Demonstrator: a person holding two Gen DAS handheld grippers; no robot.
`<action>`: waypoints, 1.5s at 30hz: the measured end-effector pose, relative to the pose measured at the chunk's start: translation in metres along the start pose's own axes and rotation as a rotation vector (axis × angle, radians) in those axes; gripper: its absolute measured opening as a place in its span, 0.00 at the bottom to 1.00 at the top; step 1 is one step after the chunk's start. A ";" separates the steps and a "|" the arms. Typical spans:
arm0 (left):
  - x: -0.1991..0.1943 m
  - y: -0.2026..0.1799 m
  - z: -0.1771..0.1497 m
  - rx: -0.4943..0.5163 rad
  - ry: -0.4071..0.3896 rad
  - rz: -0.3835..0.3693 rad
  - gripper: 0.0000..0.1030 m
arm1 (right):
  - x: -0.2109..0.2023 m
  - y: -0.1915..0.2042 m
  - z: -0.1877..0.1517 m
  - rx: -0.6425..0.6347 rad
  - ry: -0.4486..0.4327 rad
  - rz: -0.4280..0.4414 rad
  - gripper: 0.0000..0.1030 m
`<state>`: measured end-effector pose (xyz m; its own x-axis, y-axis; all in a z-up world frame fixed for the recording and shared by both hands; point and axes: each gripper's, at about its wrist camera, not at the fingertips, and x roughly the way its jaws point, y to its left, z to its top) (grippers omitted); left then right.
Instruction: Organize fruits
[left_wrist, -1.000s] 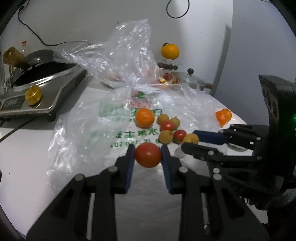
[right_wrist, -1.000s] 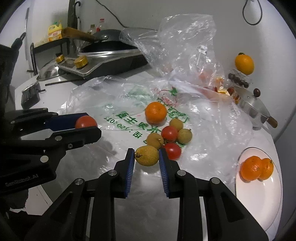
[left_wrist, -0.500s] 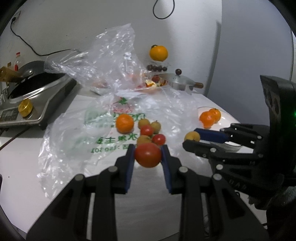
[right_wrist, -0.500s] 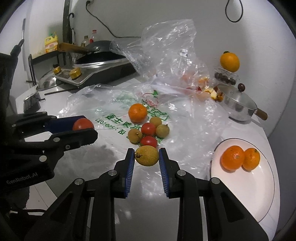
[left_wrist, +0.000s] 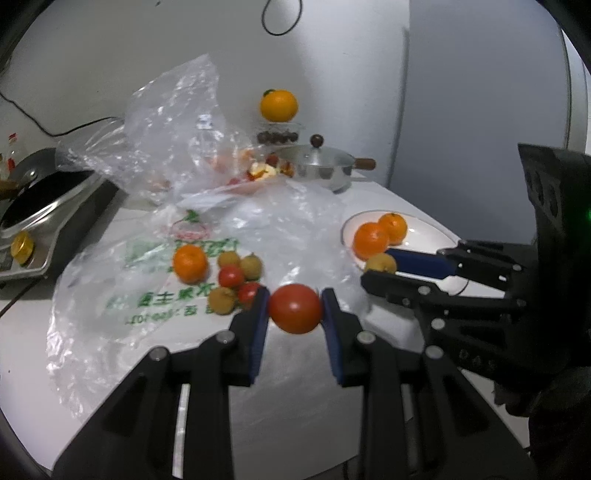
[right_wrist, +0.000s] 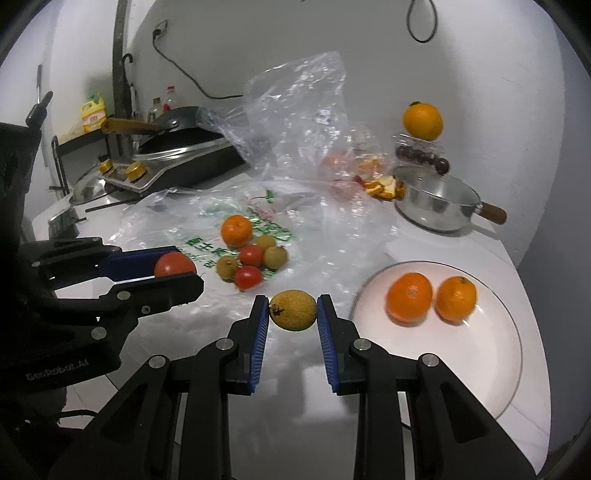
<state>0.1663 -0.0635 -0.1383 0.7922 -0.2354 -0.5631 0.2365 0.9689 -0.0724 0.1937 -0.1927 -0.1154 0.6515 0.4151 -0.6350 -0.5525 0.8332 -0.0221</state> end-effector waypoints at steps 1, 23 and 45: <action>0.001 -0.003 0.001 0.005 0.001 -0.001 0.28 | -0.002 -0.005 -0.002 0.008 -0.003 -0.004 0.28; 0.040 -0.065 0.022 0.066 0.031 -0.039 0.28 | -0.016 -0.078 -0.026 0.102 -0.024 -0.044 0.28; 0.089 -0.114 0.036 0.090 0.086 -0.090 0.28 | -0.014 -0.147 -0.036 0.149 0.005 -0.092 0.28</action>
<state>0.2300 -0.1974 -0.1500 0.7156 -0.3095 -0.6262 0.3564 0.9328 -0.0537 0.2474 -0.3344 -0.1307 0.6932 0.3327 -0.6394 -0.4067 0.9129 0.0340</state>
